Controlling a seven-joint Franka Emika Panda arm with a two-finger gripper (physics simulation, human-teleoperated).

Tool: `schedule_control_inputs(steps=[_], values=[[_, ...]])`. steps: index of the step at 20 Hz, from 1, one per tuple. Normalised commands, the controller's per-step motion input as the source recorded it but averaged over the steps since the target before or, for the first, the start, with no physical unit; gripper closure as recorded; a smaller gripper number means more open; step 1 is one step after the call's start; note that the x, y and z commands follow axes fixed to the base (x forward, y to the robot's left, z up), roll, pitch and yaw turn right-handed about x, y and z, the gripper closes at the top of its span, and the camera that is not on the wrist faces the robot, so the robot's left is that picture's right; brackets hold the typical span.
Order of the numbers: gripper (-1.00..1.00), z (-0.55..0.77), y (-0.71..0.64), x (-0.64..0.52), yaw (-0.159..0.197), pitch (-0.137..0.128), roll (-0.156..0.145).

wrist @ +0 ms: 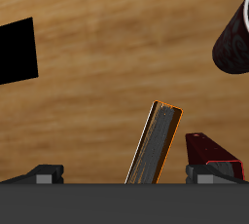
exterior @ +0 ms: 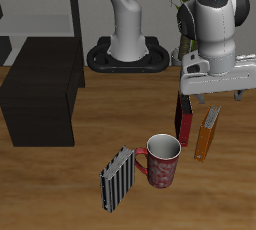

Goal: Place the orange book flat on top of the shelf

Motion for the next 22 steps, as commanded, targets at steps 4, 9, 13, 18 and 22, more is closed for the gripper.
schedule_control_inputs(steps=[4,9,13,18,22], values=[[-1.0,-0.16,0.01,0.08,-0.029,0.007,0.0],[-1.0,-0.11,0.0,0.04,-0.016,0.005,-0.007],[-1.0,-0.09,0.03,0.03,0.006,0.007,0.006],[-1.0,-0.12,-0.06,0.01,-0.026,0.016,-0.004],[-1.0,-0.18,-0.11,0.03,-0.016,0.014,-0.012]])
